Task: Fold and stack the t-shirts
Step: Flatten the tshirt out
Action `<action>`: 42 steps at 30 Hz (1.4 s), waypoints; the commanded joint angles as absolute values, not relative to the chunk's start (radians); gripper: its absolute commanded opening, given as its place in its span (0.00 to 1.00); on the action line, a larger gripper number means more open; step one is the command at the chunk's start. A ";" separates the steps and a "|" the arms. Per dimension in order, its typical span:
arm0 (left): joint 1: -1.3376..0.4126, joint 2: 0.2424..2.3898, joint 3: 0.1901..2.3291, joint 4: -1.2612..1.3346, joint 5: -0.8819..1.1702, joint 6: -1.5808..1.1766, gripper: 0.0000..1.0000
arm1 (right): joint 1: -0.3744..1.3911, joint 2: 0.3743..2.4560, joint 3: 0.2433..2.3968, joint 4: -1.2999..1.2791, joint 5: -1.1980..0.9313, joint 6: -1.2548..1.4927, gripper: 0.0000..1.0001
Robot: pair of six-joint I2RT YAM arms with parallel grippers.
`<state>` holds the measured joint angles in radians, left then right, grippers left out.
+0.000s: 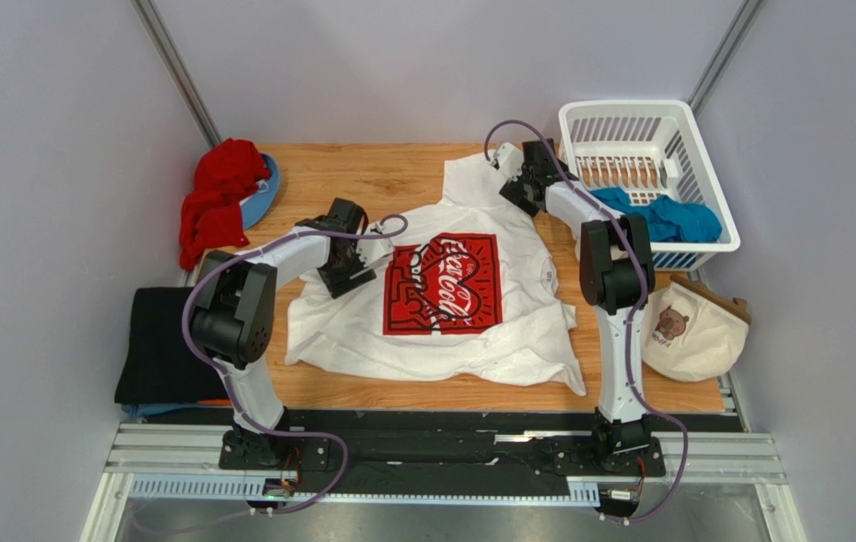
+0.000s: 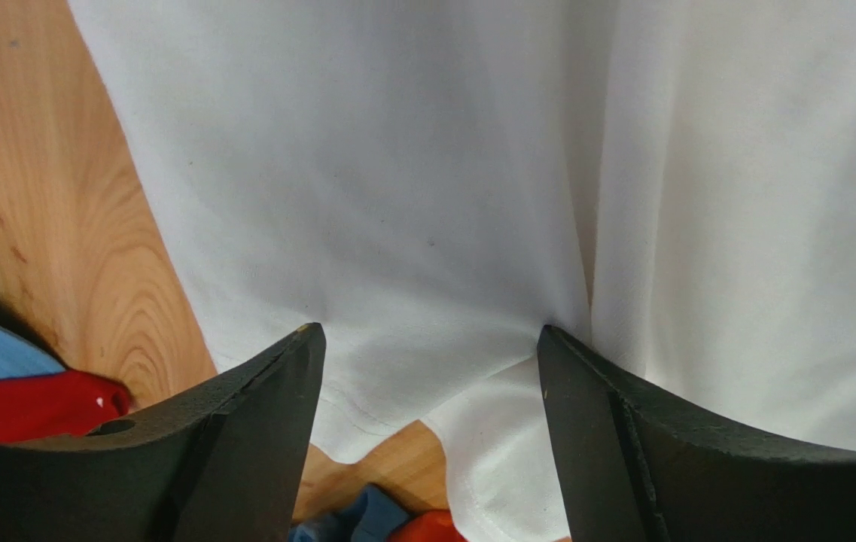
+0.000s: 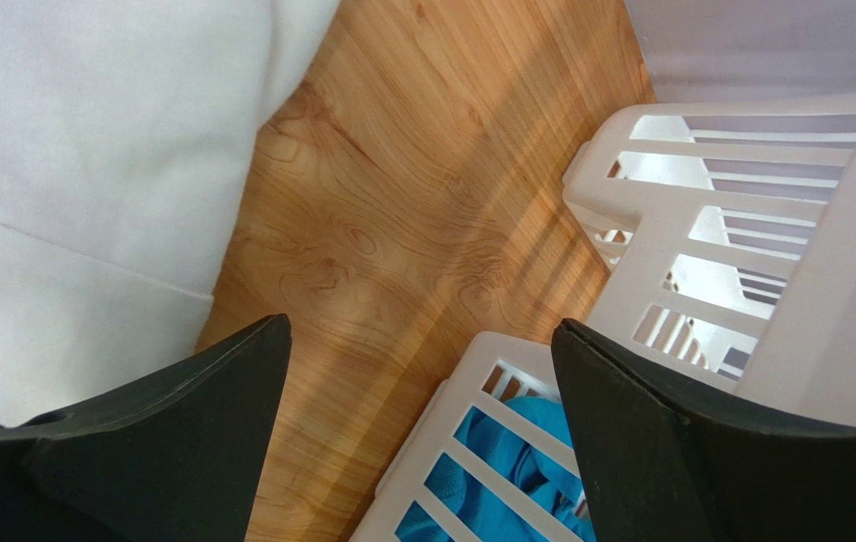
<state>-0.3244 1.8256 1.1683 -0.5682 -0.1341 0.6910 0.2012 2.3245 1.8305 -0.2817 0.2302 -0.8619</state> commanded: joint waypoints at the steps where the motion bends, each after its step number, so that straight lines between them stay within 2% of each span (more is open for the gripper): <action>1: -0.365 1.789 1.115 -0.672 -0.071 0.675 0.79 | 0.198 2.243 1.832 -0.267 0.252 -0.871 0.91; 8: -0.402 1.772 1.196 -0.813 0.026 0.687 0.79 | 0.196 2.238 1.844 -0.287 0.253 -0.867 0.91; 16: -0.403 1.831 1.449 -0.943 0.219 0.654 0.79 | 0.202 2.232 1.830 -0.293 0.261 -0.850 0.91; 19: -0.403 1.852 1.499 -0.934 0.209 0.627 0.78 | 0.202 2.221 1.818 -0.293 0.265 -0.850 0.91; 24: -0.391 1.781 1.383 -0.770 -0.030 0.610 0.78 | 0.201 2.180 1.767 -0.290 0.262 -0.848 0.91; 26: -0.353 1.756 1.355 -0.723 -0.060 0.618 0.78 | 0.202 2.152 1.750 -0.291 0.258 -0.842 0.90; 32: -0.256 1.666 1.295 -0.747 0.052 0.653 0.76 | 0.202 2.024 1.681 -0.357 0.198 -0.759 0.90; 37: -0.259 1.554 1.244 -0.796 0.138 0.692 0.76 | 0.228 1.847 1.571 -0.527 0.069 -0.724 0.90; 42: -0.293 1.540 1.213 -0.821 0.138 0.703 0.77 | 0.301 1.662 1.445 -0.695 -0.052 -0.762 0.90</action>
